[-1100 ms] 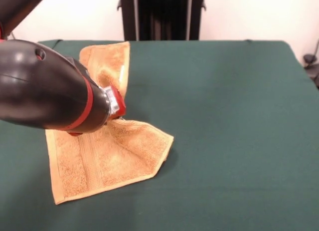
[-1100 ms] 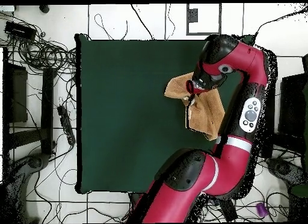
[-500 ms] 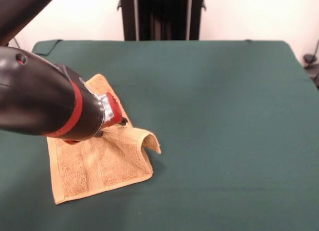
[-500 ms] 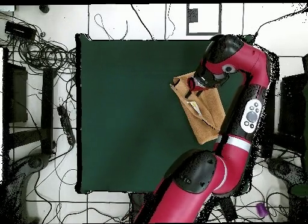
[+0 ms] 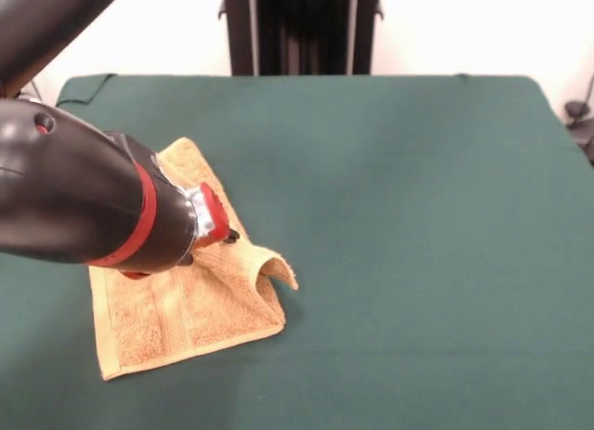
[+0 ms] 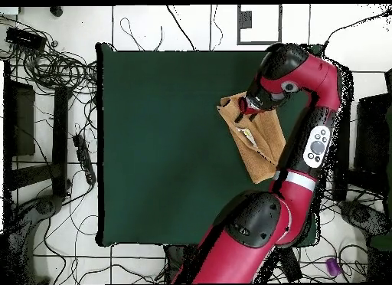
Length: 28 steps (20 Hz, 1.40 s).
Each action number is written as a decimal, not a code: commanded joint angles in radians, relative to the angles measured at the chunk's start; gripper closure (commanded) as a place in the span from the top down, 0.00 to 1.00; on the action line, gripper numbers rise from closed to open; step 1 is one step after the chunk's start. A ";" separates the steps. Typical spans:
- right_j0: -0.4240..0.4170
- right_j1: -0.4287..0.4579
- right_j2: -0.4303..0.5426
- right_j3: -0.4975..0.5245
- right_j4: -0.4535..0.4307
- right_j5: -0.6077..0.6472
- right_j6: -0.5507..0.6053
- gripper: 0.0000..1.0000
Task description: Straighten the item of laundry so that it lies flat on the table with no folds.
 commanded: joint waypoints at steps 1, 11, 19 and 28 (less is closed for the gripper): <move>-0.036 -0.080 -0.017 0.241 0.156 -0.211 -0.079 1.00; -0.210 -0.637 -0.229 1.007 0.360 -0.741 0.121 1.00; -0.210 -0.806 -0.265 1.051 0.354 -0.754 0.057 1.00; -0.278 -0.940 -0.310 1.269 0.392 -1.027 0.186 1.00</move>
